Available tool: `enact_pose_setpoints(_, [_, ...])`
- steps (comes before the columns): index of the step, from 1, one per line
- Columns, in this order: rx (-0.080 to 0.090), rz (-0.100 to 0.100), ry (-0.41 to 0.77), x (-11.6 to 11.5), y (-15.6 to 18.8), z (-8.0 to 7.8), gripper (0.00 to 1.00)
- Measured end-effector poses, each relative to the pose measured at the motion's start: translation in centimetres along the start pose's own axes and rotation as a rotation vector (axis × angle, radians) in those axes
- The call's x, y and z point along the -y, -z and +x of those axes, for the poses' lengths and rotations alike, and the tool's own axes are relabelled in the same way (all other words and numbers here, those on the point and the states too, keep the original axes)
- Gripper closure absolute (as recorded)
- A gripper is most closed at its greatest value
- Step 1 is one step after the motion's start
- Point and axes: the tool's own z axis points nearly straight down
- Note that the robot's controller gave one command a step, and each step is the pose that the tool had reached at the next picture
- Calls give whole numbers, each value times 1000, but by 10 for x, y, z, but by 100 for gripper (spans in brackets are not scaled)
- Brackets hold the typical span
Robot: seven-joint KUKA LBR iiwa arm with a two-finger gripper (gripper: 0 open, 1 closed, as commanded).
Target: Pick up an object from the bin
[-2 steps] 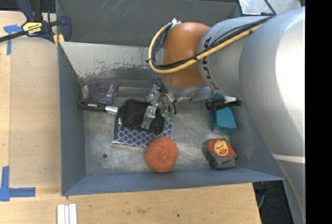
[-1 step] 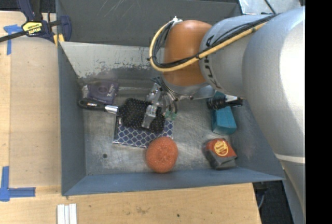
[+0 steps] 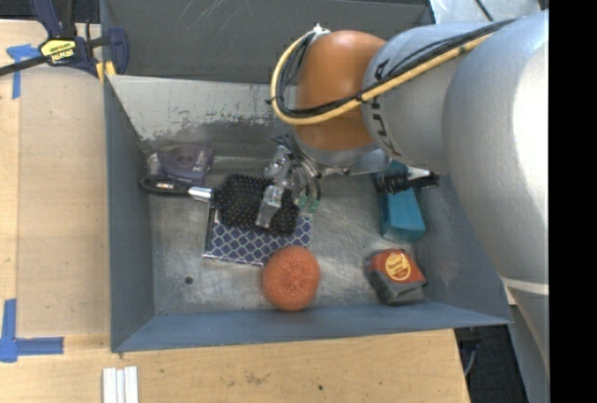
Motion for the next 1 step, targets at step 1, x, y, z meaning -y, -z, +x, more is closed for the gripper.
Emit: enact_pose_setpoints(1, [-3,1,0,0,12,1,100])
